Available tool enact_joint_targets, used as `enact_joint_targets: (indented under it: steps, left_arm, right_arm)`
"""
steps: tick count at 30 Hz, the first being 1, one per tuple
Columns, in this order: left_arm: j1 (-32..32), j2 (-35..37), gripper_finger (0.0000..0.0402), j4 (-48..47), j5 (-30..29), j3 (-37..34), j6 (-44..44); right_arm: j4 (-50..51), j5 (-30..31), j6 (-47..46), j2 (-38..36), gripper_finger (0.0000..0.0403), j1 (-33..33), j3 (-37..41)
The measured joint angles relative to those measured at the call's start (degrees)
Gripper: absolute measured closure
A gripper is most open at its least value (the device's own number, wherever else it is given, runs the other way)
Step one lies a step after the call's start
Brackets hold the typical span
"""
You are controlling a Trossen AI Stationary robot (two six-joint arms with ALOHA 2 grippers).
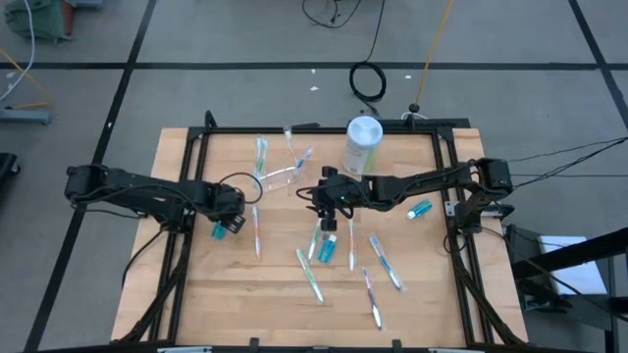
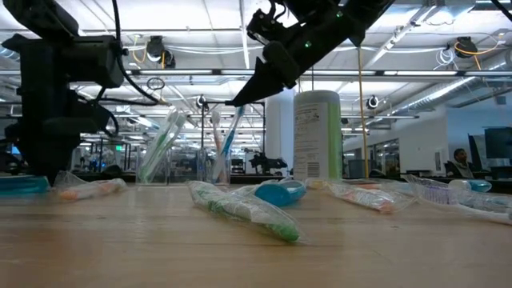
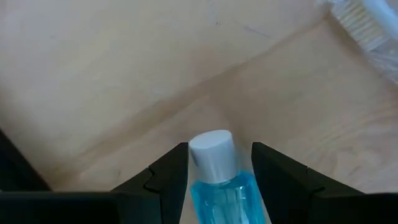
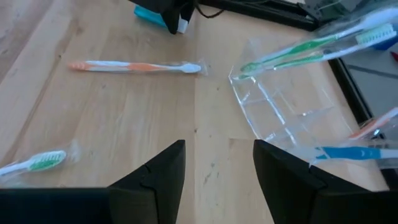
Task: Pick & Place toothbrushing station
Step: Put the mouthwash into the transparent organizer
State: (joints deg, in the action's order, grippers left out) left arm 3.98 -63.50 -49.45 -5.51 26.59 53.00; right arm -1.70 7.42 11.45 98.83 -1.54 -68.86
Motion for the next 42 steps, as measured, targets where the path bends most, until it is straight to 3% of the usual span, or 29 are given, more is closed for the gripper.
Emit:
enact_joint_targets:
  steps: [11,21,31,36,42]
  left_arm:
    - [1.19,0.13,0.0314,0.33,0.84,-1.46,1.52]
    - [-1.19,0.28,0.0315,-5.88,7.51,2.95,2.82]
    - [-12.42,0.30,0.0316,-15.10,9.72,17.87,6.77]
    - [-18.36,0.30,0.0316,-15.00,3.34,26.84,7.09]
    - [-24.36,0.32,0.0316,-13.25,-13.10,37.65,2.05]
  right_arm:
    - [-0.23,0.00,0.21,0.00,0.0222,0.00,-0.02]
    - [-0.23,0.01,0.21,0.00,0.0222,-0.02,-0.02]
    - [-0.23,0.01,0.21,0.00,0.0222,-0.02,-0.02]
    - [-0.23,0.01,0.21,0.00,0.0222,-0.02,-0.02]
    - [-0.21,0.01,0.21,0.00,0.0222,-0.02,-0.02]
